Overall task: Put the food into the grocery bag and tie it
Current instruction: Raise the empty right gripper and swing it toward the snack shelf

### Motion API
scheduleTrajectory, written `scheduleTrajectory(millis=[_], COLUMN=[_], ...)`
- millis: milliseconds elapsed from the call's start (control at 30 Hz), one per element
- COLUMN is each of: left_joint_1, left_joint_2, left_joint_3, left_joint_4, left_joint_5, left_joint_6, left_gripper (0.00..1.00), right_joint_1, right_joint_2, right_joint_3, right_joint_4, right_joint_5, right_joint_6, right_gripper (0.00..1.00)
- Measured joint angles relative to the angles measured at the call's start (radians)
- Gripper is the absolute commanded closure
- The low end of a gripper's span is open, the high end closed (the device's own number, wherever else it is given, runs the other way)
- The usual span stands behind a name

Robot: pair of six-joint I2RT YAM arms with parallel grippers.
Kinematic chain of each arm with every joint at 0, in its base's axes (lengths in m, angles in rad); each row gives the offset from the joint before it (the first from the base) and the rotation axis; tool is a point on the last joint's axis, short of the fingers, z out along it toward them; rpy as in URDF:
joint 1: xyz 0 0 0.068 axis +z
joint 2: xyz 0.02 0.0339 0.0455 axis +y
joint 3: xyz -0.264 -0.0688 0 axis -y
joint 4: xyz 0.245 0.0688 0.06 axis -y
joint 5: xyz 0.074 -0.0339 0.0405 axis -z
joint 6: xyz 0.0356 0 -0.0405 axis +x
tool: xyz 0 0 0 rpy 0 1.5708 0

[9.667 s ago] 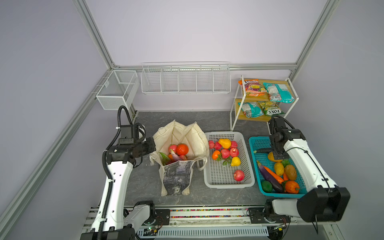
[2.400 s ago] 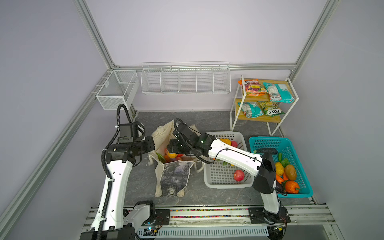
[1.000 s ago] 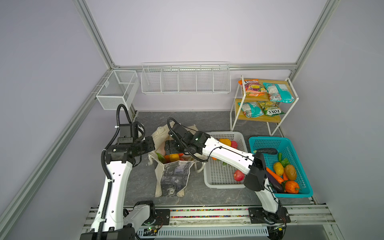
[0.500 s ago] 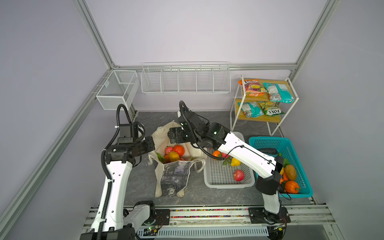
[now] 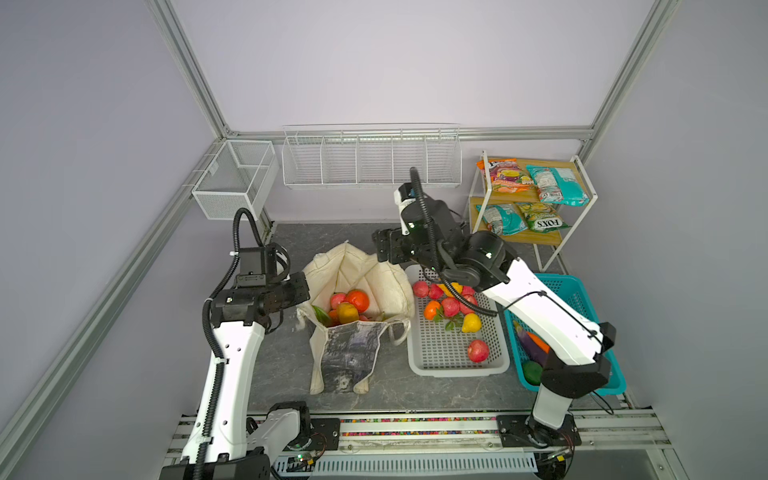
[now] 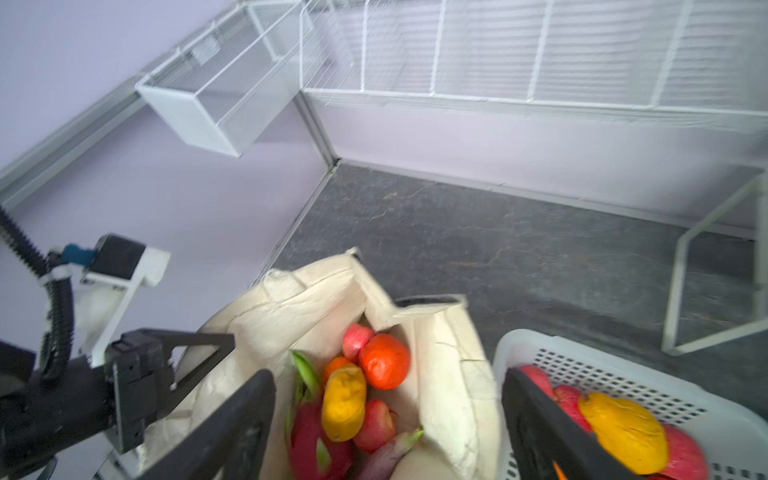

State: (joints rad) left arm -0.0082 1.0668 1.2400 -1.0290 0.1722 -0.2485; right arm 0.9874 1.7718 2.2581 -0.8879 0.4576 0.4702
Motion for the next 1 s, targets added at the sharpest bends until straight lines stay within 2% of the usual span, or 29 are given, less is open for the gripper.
scheduleTrajectory(millis=[167, 267, 400, 600, 700, 1000], left_joint_1=[0.0, 0.0, 0.0, 0.0, 0.0, 0.0], left_joint_2=[0.003, 0.006, 0.007, 0.006, 0.006, 0.0], left_joint_3=[0.0, 0.0, 0.0, 0.0, 0.0, 0.0], left_joint_4=[0.0, 0.0, 0.0, 0.0, 0.0, -0.001], left_joint_5=[-0.027, -0.046, -0.063, -0.067, -0.067, -0.066], left_joint_6=[0.008, 0.013, 0.016, 0.016, 0.016, 0.016], left_gripper=[1.0, 1.0, 1.0, 1.0, 1.0, 1.0], right_joint_1=[-0.145, -0.27, -0.487, -0.822, -0.955, -1.199], right_joint_2=[-0.14, -0.224, -0.345, -0.435, -0.439, -0.433], right_joint_3=[-0.08, -0.134, -0.242, -0.352, -0.395, -0.53], right_joint_4=[0.003, 0.013, 0.048, 0.102, 0.13, 0.226], right_joint_5=[0.017, 0.01, -0.033, -0.204, -0.311, -0.565], right_joint_6=[-0.002, 0.026, 0.107, 0.281, 0.373, 0.609], right_gripper=[0.12, 0.11, 0.09, 0.07, 0.06, 0.04])
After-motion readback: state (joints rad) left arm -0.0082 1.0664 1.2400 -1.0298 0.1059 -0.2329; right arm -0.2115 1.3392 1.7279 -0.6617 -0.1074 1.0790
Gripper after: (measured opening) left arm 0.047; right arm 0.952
